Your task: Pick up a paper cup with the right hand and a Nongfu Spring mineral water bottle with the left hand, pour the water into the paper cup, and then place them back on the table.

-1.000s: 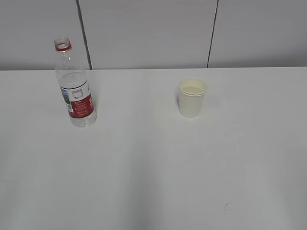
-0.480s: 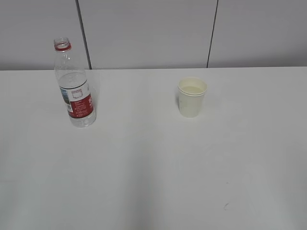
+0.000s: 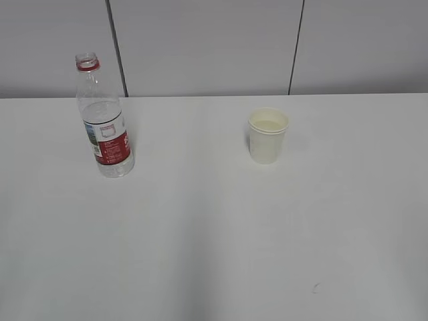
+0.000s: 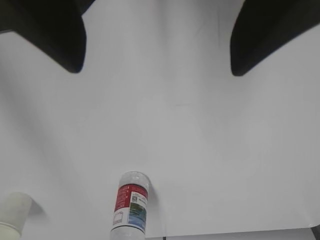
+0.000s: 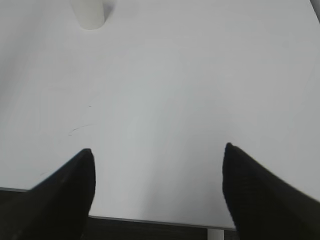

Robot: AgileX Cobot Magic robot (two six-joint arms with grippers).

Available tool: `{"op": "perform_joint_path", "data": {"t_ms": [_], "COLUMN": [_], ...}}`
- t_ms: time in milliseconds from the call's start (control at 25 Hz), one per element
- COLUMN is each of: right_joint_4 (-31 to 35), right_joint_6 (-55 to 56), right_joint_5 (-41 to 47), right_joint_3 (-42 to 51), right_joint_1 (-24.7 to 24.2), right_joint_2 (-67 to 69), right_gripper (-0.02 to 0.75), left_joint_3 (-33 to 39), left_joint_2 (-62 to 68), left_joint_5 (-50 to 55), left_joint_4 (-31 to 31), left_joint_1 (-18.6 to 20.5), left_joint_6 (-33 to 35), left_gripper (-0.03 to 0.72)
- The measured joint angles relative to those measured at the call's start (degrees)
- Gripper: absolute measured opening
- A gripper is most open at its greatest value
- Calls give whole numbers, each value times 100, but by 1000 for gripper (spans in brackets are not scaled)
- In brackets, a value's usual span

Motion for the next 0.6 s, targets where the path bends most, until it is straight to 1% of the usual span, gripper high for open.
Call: {"op": "perform_joint_path", "data": {"t_ms": [600], "right_joint_4": [0], "right_joint_6": [0], "right_joint_5": [0], "right_joint_3": [13], "right_joint_1": [0], "right_joint_2": [-4], "right_gripper": [591], "left_joint_3": [0], "left_joint_2": [0], "left_joint_5": [0], "left_joint_4": [0], "left_joint_1": [0], "left_joint_6": [0], "left_gripper": [544]}}
